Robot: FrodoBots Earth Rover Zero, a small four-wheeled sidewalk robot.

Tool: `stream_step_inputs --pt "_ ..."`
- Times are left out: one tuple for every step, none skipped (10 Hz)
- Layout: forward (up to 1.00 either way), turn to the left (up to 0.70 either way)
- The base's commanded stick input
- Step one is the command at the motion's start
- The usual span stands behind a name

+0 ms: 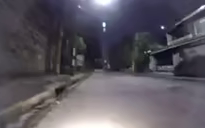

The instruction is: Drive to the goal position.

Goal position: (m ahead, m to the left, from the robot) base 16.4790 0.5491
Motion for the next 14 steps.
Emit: stream_step_inputs --pt "0.50 0.00" --pt "0.50 0.00" --pt "0.50 0.00" --pt "0.50 0.00" --pt "0.50 0.00" --pt "0.50 0.00" --pt "0.50 0.00" --pt "0.50 0.00" --pt "0.50 0.00" --pt "0.50 0.00" --pt "0.50 0.00" --pt "0.50 0.00" --pt "0.50 0.00" --pt "0.50 0.00"
